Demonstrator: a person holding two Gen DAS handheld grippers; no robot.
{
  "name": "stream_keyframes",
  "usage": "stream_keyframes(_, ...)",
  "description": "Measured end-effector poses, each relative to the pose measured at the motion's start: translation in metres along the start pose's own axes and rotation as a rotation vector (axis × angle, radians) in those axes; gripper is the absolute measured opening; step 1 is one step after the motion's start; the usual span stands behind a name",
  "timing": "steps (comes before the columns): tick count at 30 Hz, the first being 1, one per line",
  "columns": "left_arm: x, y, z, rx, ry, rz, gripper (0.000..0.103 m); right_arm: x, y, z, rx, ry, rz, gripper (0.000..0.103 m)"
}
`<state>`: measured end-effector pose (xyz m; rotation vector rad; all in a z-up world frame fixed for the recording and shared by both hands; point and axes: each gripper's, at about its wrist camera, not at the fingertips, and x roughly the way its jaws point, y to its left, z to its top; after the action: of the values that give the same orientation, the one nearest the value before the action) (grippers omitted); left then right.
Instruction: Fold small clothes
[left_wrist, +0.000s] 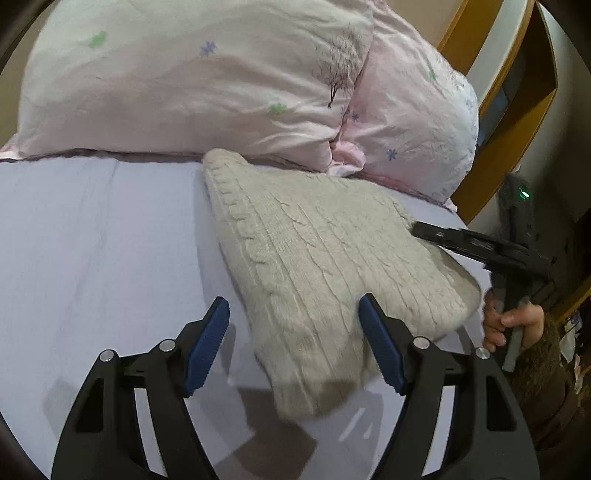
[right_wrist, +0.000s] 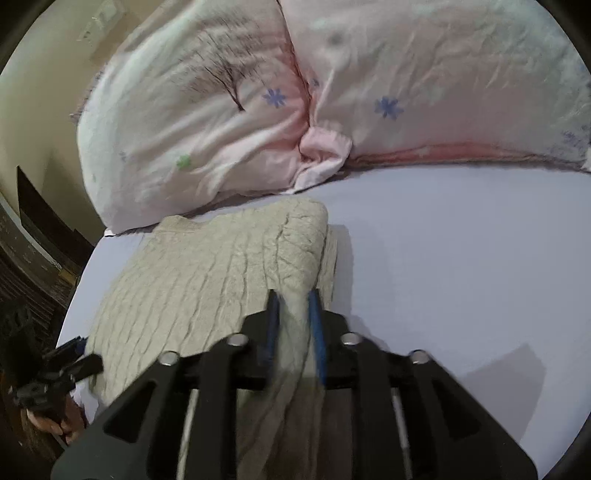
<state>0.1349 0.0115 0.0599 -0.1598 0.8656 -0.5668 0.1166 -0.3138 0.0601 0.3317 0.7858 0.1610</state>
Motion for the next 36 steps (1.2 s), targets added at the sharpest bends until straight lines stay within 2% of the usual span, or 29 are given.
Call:
stream_keyframes(1, -0.008, -0.002, -0.004, 0.004, -0.01, 0.009, 0.075, -0.02, 0.003, -0.007, -0.011, -0.04, -0.001, 0.067)
stream_keyframes(2, -0.018, -0.005, -0.011, 0.01, -0.018, 0.022, 0.079, -0.035, 0.009, -0.013, -0.019, -0.077, -0.002, 0.095)
stream_keyframes(3, -0.025, -0.007, -0.016, 0.007, -0.018, 0.04, 0.09, -0.051, 0.011, -0.019, -0.027, -0.108, -0.005, 0.101)
stream_keyframes(5, -0.033, -0.015, -0.029, 0.0, -0.012, 0.118, 0.099, -0.075, 0.022, -0.041, -0.05, -0.136, -0.046, 0.101)
stream_keyframes(7, -0.037, -0.023, -0.042, 0.002, 0.012, 0.207, 0.102, -0.08, 0.035, -0.062, -0.084, -0.087, -0.1, 0.101)
stream_keyframes(9, -0.032, -0.031, -0.053, 0.0, 0.051, 0.264, 0.102, -0.071, 0.048, -0.079, -0.114, -0.041, -0.111, 0.101)
stream_keyframes(12, -0.017, -0.039, -0.062, 0.008, 0.119, 0.306, 0.102, -0.042, 0.067, -0.104, -0.144, 0.045, -0.201, 0.101)
stream_keyframes(14, -0.008, -0.043, -0.066, 0.007, 0.151, 0.334, 0.102, -0.031, 0.072, -0.11, -0.147, 0.067, -0.251, 0.101)
stream_keyframes(18, -0.003, -0.048, -0.067, 0.009, 0.149, 0.391, 0.102, -0.012, 0.072, -0.114, -0.124, 0.116, -0.292, 0.101)
stream_keyframes(19, -0.003, -0.048, -0.067, 0.006, 0.147, 0.407, 0.102, -0.009, 0.075, -0.116, -0.142, 0.113, -0.327, 0.101)
stream_keyframes(22, 0.0, -0.049, -0.067, 0.009, 0.156, 0.447, 0.102, -0.008, 0.074, -0.116, -0.132, 0.111, -0.33, 0.101)
stream_keyframes(27, 0.002, -0.052, -0.067, 0.01, 0.163, 0.477, 0.102, -0.006, 0.073, -0.117, -0.135, 0.109, -0.332, 0.101)
stream_keyframes(36, 0.001, -0.053, -0.068, 0.023, 0.173, 0.466, 0.102, -0.007, 0.076, -0.119, -0.134, 0.112, -0.334, 0.101)
